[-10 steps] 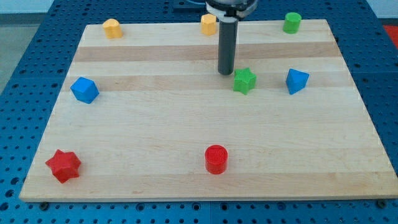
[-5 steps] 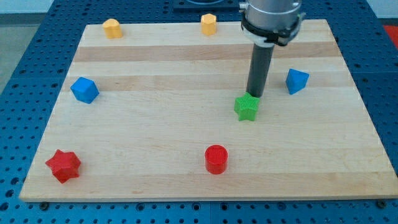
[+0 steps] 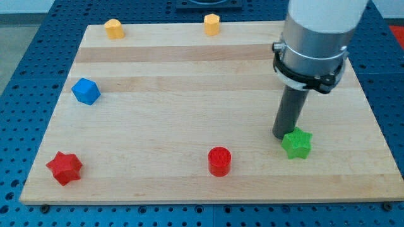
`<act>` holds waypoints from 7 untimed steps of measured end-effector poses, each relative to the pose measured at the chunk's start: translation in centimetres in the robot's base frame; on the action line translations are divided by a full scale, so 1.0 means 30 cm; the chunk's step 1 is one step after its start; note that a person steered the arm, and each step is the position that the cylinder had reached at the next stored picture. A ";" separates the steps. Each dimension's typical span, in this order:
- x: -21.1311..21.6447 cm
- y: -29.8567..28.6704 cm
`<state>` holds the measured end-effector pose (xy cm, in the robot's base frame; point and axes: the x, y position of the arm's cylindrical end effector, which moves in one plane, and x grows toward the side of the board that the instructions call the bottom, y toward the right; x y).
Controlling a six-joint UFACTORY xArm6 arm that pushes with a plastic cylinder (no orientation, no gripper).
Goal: Slide the green star to the bottom right corner
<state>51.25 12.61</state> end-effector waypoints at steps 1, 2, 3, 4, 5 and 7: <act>-0.016 -0.045; -0.012 -0.153; 0.015 -0.124; 0.018 0.037; 0.027 0.178; 0.107 0.197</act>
<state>54.47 18.52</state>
